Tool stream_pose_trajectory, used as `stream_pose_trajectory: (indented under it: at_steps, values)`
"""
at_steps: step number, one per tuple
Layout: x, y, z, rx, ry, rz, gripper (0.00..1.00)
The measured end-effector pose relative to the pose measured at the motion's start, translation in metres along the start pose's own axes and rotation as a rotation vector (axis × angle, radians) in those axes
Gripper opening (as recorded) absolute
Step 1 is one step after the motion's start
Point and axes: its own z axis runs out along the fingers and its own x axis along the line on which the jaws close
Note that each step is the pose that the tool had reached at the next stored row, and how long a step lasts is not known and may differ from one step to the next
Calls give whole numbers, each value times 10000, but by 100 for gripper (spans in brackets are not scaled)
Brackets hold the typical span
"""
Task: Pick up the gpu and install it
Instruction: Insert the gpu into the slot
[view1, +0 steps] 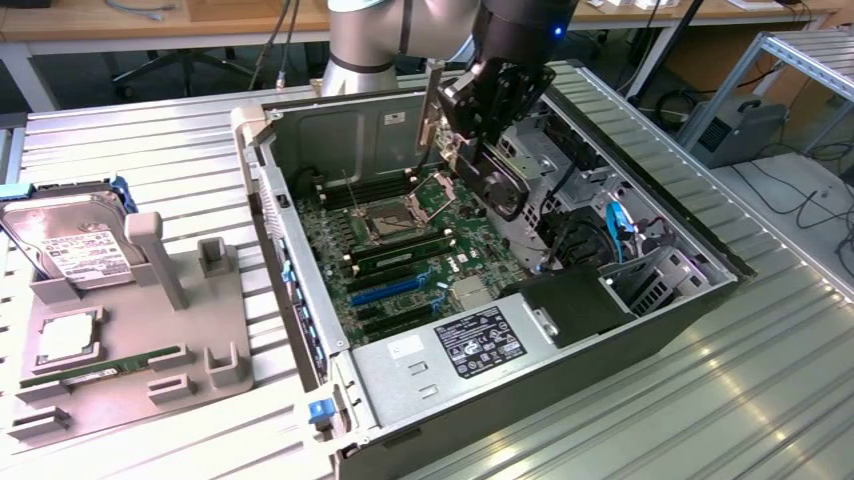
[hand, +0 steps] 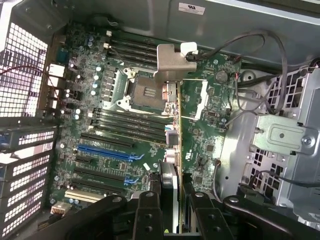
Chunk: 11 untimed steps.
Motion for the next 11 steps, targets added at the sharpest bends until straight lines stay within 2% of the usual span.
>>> stream_pose_trajectory:
  at_steps: [3,6,11]
  values:
    - [-1,0,0,-1,7,-215,27]
    - [-1,0,0,-3,21,-666,27]
    - [-1,0,0,-4,24,-750,27]
